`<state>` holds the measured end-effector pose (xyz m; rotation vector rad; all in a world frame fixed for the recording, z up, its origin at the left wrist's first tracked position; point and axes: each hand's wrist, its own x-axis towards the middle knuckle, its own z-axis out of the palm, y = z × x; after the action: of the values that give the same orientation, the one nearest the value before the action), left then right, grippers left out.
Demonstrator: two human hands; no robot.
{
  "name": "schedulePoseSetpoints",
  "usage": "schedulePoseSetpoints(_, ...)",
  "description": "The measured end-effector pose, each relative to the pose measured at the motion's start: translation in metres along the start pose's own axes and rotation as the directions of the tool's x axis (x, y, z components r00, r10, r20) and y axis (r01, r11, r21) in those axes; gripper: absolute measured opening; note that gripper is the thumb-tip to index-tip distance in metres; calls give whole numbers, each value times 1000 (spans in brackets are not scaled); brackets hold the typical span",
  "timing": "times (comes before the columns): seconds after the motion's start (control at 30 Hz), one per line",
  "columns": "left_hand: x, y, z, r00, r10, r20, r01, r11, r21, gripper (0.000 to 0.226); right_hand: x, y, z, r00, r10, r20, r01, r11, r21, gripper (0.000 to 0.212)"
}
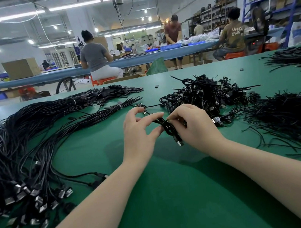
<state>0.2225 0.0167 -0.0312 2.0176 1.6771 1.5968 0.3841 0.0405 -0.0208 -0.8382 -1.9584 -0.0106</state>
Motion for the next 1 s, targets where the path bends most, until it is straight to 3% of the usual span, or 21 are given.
schedulePoseSetpoints(0.27,4,3,8,992,-64,113,64,998,4,15,6,-1,-6,997,-71,-40,70,997,-11,4)
schedulePoseSetpoints(0.37,2,11,10,982,-87,167,97,994,-49,26,7,-2,-7,987,-145,-66,141,988,-60,5)
schedulePoseSetpoints(0.47,2,26,9,938,-237,253,292,933,-209,45,6,-2,-8,973,-218,-77,206,968,-141,7)
schedulePoseSetpoints(0.53,3,34,8,841,-380,384,518,772,-369,42,5,-2,-10,957,-283,-55,264,936,-234,6)
schedulePoseSetpoints(0.57,4,37,7,760,-409,505,639,611,-467,43,5,-2,-11,945,-324,-49,296,908,-296,6)
schedulePoseSetpoints(0.63,8,38,3,632,-342,695,775,282,-566,47,6,-2,-11,918,-390,-75,334,860,-385,9)
schedulePoseSetpoints(0.67,10,37,1,612,-316,725,790,205,-577,47,7,-3,-11,910,-401,-100,333,855,-399,10)
schedulePoseSetpoints(0.7,11,36,0,608,-320,727,793,207,-573,48,6,-3,-10,911,-394,-120,320,861,-396,11)
schedulePoseSetpoints(0.73,11,34,0,626,-347,699,780,281,-559,51,5,-4,-9,919,-373,-130,301,874,-382,10)
schedulePoseSetpoints(0.8,9,31,2,747,-422,514,653,609,-450,55,1,-3,-7,941,-313,-129,257,908,-331,7)
schedulePoseSetpoints(0.87,7,22,5,901,-352,253,414,870,-266,38,-1,-1,-8,953,-272,-131,223,927,-302,7)
schedulePoseSetpoints(0.93,5,12,5,967,-236,97,254,931,-262,9,-1,0,-7,958,-258,-125,211,930,-301,8)
schedulePoseSetpoints(1.0,5,5,3,992,-122,22,123,934,-335,27,0,-1,-5,966,-218,-138,170,940,-294,8)
